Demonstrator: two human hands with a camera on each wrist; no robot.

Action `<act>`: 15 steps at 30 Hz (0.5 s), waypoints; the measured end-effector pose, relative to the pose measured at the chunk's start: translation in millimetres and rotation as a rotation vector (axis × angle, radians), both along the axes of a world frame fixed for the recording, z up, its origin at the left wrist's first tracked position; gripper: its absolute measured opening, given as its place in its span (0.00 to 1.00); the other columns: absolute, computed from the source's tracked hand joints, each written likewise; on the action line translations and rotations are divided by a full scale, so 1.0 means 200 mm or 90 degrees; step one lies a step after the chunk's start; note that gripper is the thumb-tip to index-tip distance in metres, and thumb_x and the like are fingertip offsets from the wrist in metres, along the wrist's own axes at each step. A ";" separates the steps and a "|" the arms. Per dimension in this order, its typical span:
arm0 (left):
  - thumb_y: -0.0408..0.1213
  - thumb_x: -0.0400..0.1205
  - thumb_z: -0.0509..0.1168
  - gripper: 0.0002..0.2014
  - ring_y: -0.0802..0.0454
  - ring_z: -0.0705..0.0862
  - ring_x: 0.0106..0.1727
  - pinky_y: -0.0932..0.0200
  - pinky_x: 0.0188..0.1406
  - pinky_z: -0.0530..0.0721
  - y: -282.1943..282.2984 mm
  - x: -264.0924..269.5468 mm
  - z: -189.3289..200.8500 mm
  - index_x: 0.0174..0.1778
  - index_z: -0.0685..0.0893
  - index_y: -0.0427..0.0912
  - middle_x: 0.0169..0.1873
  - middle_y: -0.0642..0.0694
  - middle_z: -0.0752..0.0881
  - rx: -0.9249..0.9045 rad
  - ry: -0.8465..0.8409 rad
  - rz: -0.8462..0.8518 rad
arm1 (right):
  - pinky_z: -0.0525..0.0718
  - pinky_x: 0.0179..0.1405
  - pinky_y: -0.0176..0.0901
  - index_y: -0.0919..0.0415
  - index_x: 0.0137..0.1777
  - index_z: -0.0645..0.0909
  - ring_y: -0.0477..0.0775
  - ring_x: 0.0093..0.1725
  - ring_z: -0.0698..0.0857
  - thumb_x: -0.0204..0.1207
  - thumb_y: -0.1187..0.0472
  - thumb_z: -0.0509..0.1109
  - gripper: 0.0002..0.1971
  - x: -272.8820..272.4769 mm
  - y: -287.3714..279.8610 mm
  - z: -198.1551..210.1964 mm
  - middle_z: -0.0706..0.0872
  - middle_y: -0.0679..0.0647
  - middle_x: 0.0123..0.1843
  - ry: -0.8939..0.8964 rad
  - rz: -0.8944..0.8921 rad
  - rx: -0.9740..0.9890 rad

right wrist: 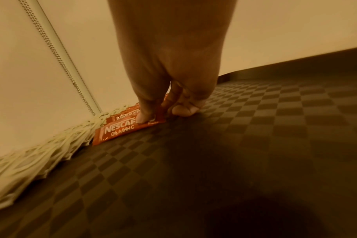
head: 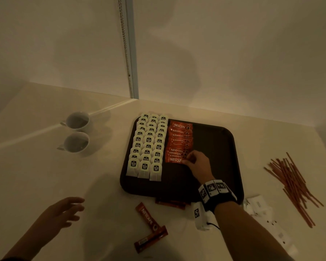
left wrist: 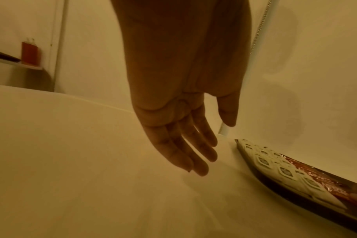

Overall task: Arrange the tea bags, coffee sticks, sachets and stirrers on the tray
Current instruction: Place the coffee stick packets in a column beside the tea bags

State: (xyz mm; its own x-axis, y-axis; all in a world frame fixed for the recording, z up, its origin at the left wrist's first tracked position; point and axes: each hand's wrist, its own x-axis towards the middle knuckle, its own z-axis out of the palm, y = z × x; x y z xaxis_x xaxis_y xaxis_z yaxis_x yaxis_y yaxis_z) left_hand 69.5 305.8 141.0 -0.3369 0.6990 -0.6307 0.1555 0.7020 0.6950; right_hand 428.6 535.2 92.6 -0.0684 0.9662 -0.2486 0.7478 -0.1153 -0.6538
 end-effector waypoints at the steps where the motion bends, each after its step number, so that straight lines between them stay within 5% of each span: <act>1: 0.29 0.84 0.61 0.08 0.37 0.85 0.41 0.53 0.43 0.77 -0.02 -0.01 -0.01 0.49 0.85 0.41 0.44 0.38 0.89 -0.004 -0.002 0.006 | 0.74 0.52 0.38 0.57 0.47 0.78 0.47 0.51 0.78 0.71 0.59 0.76 0.10 0.00 0.00 -0.01 0.79 0.50 0.51 -0.011 -0.001 0.005; 10: 0.29 0.85 0.60 0.08 0.38 0.85 0.42 0.54 0.43 0.77 -0.05 -0.03 -0.01 0.50 0.84 0.41 0.44 0.39 0.88 0.004 0.002 0.016 | 0.76 0.46 0.36 0.57 0.50 0.75 0.47 0.49 0.78 0.70 0.57 0.77 0.15 0.00 0.00 -0.01 0.78 0.52 0.52 -0.002 -0.038 0.031; 15: 0.31 0.83 0.63 0.07 0.41 0.87 0.43 0.53 0.44 0.80 0.01 0.03 0.05 0.50 0.85 0.45 0.45 0.41 0.89 0.038 0.031 -0.079 | 0.76 0.47 0.32 0.57 0.49 0.76 0.47 0.47 0.79 0.72 0.56 0.74 0.11 0.00 -0.09 0.10 0.79 0.51 0.50 0.040 0.009 0.108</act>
State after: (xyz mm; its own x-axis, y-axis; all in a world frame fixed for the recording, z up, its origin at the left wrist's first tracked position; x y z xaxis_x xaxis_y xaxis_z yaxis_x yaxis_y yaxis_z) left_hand 75.5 306.8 150.4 -0.2749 0.7732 -0.5715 0.2739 0.6328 0.7243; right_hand 428.4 517.6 112.8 -0.0920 0.9928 -0.0771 0.7060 0.0104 -0.7082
